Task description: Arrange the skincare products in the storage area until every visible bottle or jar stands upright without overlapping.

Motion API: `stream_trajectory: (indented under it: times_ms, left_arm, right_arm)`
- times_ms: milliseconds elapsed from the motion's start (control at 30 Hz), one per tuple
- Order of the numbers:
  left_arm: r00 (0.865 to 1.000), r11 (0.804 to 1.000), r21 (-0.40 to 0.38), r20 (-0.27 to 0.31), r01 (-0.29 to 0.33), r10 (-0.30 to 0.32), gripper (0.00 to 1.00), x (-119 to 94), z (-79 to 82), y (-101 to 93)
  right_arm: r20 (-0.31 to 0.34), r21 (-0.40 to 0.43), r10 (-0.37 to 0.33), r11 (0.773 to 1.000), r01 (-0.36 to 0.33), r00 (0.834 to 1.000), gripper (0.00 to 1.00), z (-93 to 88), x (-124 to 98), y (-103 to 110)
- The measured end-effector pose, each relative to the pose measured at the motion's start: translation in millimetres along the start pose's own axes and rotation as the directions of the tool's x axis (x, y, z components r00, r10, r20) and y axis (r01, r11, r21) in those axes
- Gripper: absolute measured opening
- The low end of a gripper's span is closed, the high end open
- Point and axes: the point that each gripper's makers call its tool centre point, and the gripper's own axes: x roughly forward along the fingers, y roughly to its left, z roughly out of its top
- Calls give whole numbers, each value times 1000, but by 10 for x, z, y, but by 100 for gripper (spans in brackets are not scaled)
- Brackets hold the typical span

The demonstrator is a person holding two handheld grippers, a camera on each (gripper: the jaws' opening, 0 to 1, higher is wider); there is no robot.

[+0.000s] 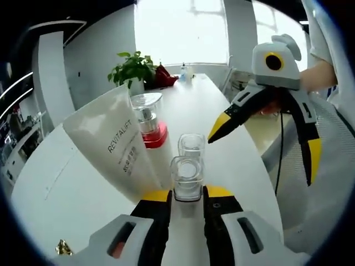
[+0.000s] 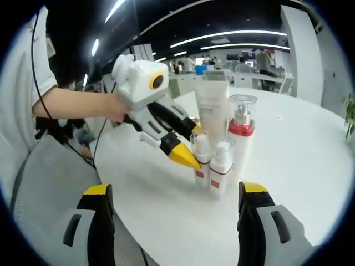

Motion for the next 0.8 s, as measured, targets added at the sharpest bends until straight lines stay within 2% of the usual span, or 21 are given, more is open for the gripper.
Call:
stream_trajectory:
  times_ms: [267,533,633,800]
  left_arm:
    - [1000,1000,2,-16,-18,18,30,-66,-36,0]
    - [996,997,-17,-46,-75,74,35,-273,-110,-32]
    - [994,992,-79,-50,-97,93,40,-421,-193,-12]
    - [991,968,-211,-17,-135,135,50,-603,-253,-99]
  right_arm:
    - [-5,-1,1,1000,-1,1000,94,0,5,12]
    - [-13,-14,7,1000,-7,1000,93,-14,18,22]
    - [-21,-23,9,1000,-9,1000,94,-30,36,22]
    - [-29,-37,12,999,-13,1000,95,-40,54,31]
